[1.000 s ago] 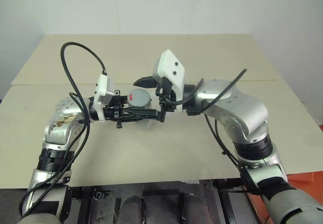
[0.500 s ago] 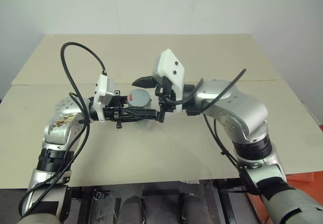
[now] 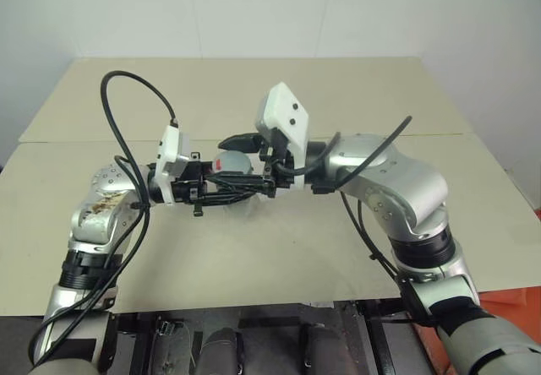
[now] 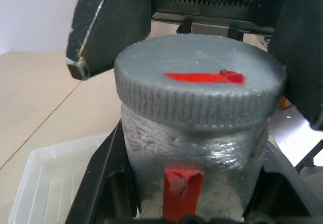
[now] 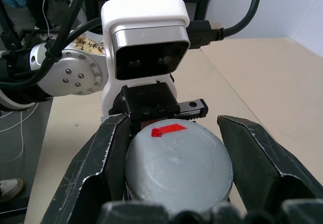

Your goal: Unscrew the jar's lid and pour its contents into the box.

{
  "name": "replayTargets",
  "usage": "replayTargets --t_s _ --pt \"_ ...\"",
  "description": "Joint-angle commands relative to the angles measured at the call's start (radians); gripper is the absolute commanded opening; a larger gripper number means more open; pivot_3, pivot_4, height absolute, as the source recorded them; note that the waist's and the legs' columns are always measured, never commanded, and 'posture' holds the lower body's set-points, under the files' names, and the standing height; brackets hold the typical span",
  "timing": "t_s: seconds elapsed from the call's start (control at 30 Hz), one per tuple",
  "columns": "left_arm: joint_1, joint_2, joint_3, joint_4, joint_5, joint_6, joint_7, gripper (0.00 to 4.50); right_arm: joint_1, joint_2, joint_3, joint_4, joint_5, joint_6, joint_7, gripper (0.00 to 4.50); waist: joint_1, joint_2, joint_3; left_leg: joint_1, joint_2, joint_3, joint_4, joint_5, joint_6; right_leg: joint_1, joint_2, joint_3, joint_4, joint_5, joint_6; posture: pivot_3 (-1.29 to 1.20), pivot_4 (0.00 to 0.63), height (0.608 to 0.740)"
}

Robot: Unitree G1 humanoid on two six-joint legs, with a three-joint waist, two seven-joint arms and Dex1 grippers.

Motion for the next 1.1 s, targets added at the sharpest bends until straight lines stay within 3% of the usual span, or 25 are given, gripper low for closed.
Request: replayTargets --t_s 0.03,0.17,0.37,0.5,0.63,0.83,1.1 --pt "0.001 0.015 0.014 -0.044 -0.045 0.013 -0.036 1.99 0.007 -0.014 -0.03 0.003 0.019 -0.126 0.102 2.73 0.0 0.0 0.0 0.0 0.0 0.0 0.0 0.0 0.0 0.0 0.0 0.0 0.0 0.0 0.0 0.0 0.15 0.74" --pt "0.01 0.038 0.02 -0.09 -0.119 0.049 -0.133 1.99 0.013 -0.073 -0.002 0.116 0.05 -0.35 0.455 2.73 0.0 0.0 0.0 0.0 0.0 0.0 0.0 0.0 0.0 0.0 0.0 0.0 -0.002 0.0 0.0 0.0 0.15 0.74" --pt "0.038 0.064 0.022 -0.158 -0.162 0.075 -0.207 1.99 -0.069 -0.046 0.054 0.321 0.041 -0.495 0.727 2.73 -0.009 0.0 0.0 0.002 0.0 0.0 0.0 0.0 0.0 0.0 0.001 0.001 -0.002 0.0 0.0 0.0 0.15 0.74" --pt "0.037 0.062 0.022 -0.174 -0.163 0.074 -0.215 1.99 -0.113 -0.003 0.075 0.445 0.017 -0.563 0.82 2.73 -0.004 0.0 0.0 0.001 0.001 0.0 0.0 0.0 -0.001 0.0 0.001 0.001 -0.001 0.0 0.0 0.0 0.15 0.74" --pt "0.036 0.059 0.027 -0.172 -0.162 0.072 -0.207 1.99 -0.132 0.021 0.074 0.508 -0.016 -0.612 0.823 2.73 -0.001 0.0 0.0 0.001 0.001 0.0 0.0 0.001 -0.001 0.0 0.001 0.001 0.001 0.0 0.0 0.0 0.15 0.74" --pt "0.047 0.066 0.048 -0.147 -0.15 0.067 -0.173 1.99 -0.098 0.015 0.029 0.444 -0.036 -0.596 0.719 4.47 0.0 0.0 0.0 0.001 0.001 0.0 0.0 0.001 -0.002 0.0 0.001 0.001 0.001 0.0 0.0 0.0 0.15 0.74" --pt "0.055 0.082 0.082 -0.056 -0.103 0.053 -0.096 1.99 0.021 -0.055 -0.073 0.174 -0.035 -0.416 0.424 4.47 0.0 0.0 0.0 0.001 0.001 0.0 0.0 0.001 -0.003 -0.001 0.001 0.001 0.002 0.0 0.0 0.0 0.15 0.74"
